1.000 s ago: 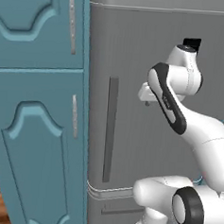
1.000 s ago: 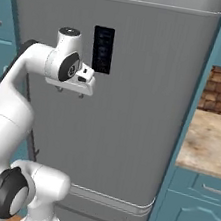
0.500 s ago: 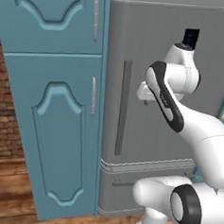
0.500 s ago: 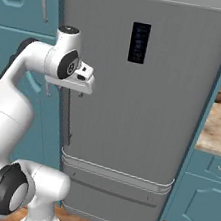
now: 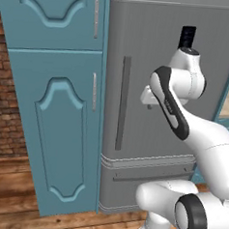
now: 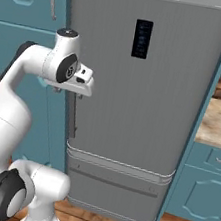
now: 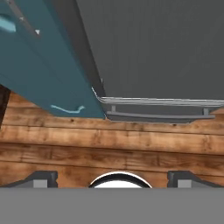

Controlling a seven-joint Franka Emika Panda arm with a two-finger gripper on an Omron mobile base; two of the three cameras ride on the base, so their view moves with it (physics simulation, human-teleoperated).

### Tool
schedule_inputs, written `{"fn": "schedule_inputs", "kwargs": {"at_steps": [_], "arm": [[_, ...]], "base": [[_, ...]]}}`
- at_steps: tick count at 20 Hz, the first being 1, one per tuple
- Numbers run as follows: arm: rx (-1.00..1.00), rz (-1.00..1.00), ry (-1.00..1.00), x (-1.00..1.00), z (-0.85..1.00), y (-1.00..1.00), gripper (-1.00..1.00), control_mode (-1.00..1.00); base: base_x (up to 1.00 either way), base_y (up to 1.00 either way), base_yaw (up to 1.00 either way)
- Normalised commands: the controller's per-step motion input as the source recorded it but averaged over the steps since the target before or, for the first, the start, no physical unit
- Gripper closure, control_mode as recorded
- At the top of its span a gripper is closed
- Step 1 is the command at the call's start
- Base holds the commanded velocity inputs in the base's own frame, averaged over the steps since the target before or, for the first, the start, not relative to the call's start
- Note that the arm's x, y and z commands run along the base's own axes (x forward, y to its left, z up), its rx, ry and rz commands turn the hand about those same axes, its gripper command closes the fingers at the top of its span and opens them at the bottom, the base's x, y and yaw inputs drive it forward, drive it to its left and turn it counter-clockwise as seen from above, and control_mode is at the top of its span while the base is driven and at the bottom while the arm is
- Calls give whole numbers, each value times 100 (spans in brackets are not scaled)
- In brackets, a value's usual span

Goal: Retrieve the sausage and cheese from the fridge and place them on the cutting board on the counter.

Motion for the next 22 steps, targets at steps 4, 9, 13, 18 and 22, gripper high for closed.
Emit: {"fn": "schedule_inputs", "kwargs": {"at_steps": [4,9,13,18,22], "arm": [[-1,0,0,0,-5,31,-100,-100],[-2,0,-12,-16,0,35,-100,-100],[-2,4,-5,-53,0,34,-100,-100],[-1,4,-25,-29,0,41,-100,-100],[0,0,-34,3,-13,15,-100,-100]], "base": [[0,0,0],[0,0,0],[0,0,0],[0,0,0],[0,0,0]]}}
